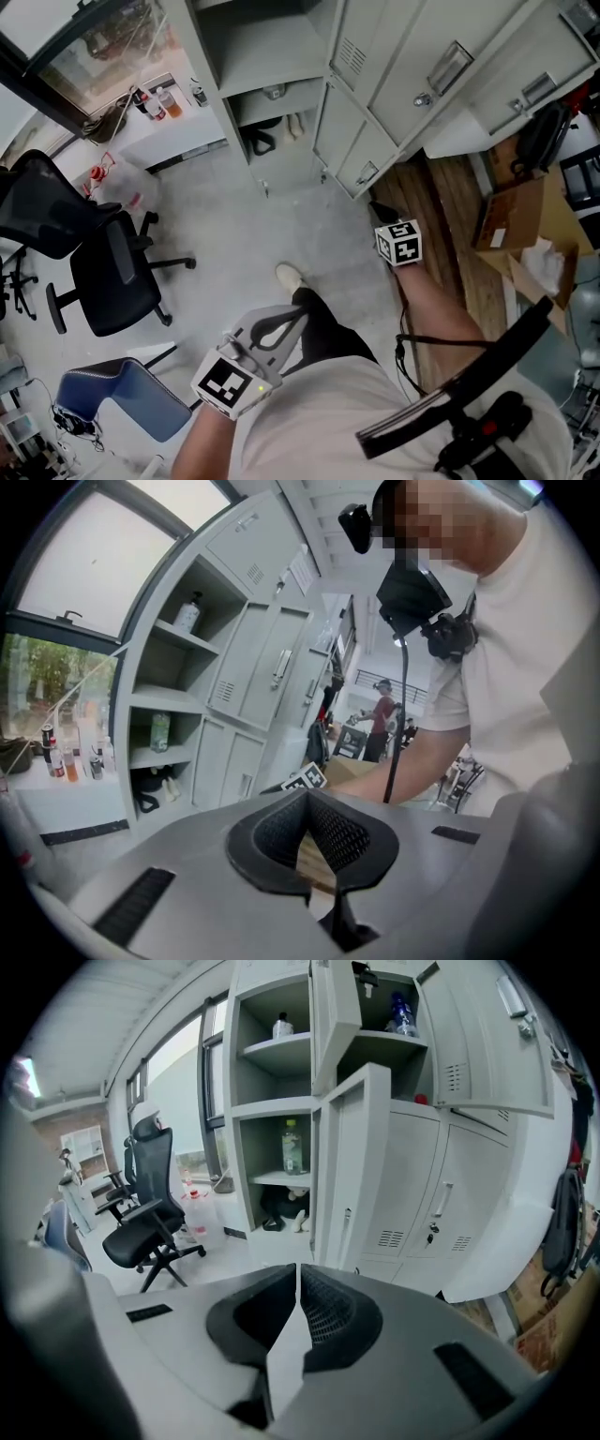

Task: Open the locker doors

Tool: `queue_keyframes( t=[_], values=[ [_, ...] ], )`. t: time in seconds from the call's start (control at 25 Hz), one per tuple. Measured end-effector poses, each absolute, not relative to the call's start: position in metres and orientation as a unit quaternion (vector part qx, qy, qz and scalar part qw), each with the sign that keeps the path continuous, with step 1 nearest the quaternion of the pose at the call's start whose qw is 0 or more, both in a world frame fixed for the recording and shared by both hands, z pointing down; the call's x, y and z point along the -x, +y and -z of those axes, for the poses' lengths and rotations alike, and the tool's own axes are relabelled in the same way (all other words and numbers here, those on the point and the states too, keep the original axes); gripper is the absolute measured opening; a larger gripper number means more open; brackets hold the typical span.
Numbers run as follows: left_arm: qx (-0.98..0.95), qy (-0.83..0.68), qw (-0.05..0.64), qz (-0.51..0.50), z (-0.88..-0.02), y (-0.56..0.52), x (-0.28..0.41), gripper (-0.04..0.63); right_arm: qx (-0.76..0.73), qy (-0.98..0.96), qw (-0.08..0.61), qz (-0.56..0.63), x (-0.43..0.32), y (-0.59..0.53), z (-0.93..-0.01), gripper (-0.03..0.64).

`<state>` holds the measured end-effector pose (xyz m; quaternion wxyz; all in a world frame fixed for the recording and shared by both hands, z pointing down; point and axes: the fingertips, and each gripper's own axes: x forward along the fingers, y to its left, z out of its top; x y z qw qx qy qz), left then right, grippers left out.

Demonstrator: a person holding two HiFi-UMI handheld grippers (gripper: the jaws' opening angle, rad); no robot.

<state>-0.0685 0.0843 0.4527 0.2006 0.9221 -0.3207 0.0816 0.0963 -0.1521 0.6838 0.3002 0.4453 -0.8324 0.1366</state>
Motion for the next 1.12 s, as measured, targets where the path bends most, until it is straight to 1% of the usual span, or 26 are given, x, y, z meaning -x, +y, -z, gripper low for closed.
queue_keyframes(
  t=[0.28,0.52,0.76,0.92,1.12],
  values=[
    [-0.923,-0.323,0.196,-0.068,-0.438,0.110,0.074,0.009,-0.400,-0.861,0.287,-0.126,-0.067,-0.100,-0.637,0.024],
    [-0.926,-0.329,0.177,-0.054,-0.417,0.136,0.067,0.009,-0.360,-0.893,0.242,-0.122,-0.047,-0.033,-0.560,0.025],
    [-0.914,-0.362,0.182,-0.038,-0.395,0.166,0.061,0.009,-0.286,-0.929,0.205,-0.117,-0.024,0.041,-0.481,0.024],
    [-0.903,-0.386,0.183,-0.047,-0.390,0.172,0.061,0.009,-0.230,-0.951,0.181,-0.100,-0.007,0.058,-0.446,0.025],
    [-0.898,-0.395,0.190,-0.043,-0.381,0.155,0.036,0.009,-0.200,-0.964,0.157,-0.076,-0.018,0.056,-0.413,0.023]
  ],
)
